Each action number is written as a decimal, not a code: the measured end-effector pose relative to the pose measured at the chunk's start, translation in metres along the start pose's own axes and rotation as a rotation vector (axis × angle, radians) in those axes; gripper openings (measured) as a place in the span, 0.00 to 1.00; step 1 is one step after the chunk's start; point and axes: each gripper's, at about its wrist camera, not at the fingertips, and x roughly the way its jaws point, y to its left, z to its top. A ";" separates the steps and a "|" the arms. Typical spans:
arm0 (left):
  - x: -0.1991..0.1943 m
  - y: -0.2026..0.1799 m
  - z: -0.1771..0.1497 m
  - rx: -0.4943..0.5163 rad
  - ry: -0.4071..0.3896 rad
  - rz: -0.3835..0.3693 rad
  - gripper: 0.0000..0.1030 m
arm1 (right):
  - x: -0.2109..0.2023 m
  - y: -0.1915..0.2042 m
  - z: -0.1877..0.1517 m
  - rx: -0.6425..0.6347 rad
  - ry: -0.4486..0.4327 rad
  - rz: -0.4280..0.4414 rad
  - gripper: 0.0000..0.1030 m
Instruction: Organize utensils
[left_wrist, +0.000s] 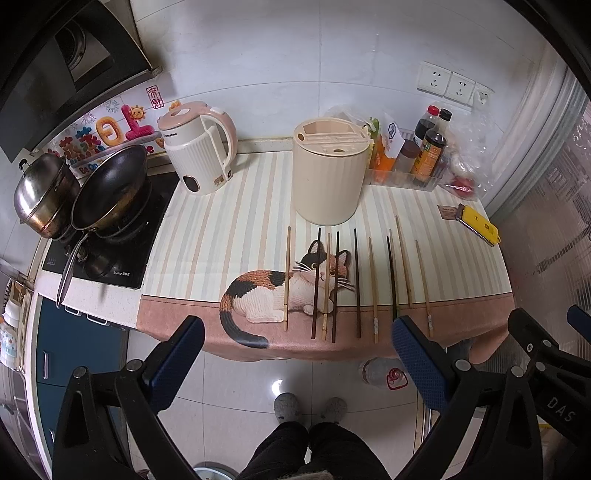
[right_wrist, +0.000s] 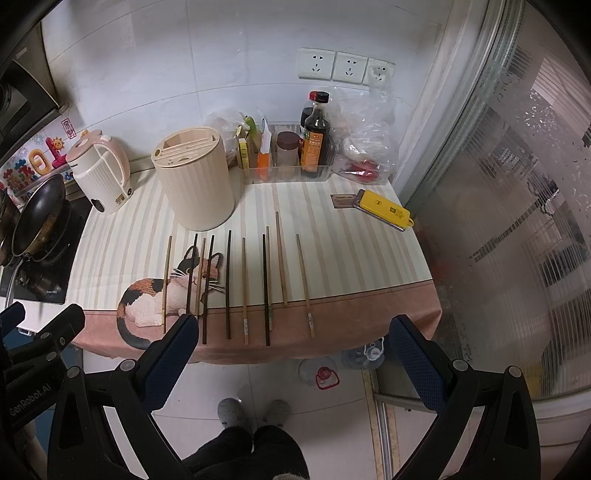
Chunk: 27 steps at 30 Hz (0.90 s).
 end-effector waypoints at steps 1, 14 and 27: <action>0.000 0.000 0.000 0.001 -0.001 0.001 1.00 | 0.000 0.000 0.000 0.000 0.000 0.000 1.00; 0.001 0.001 0.002 0.001 -0.002 -0.001 1.00 | 0.002 0.003 0.000 0.002 0.001 0.001 1.00; 0.000 0.004 0.004 0.002 -0.007 -0.008 1.00 | -0.004 0.003 0.001 0.010 -0.004 -0.002 1.00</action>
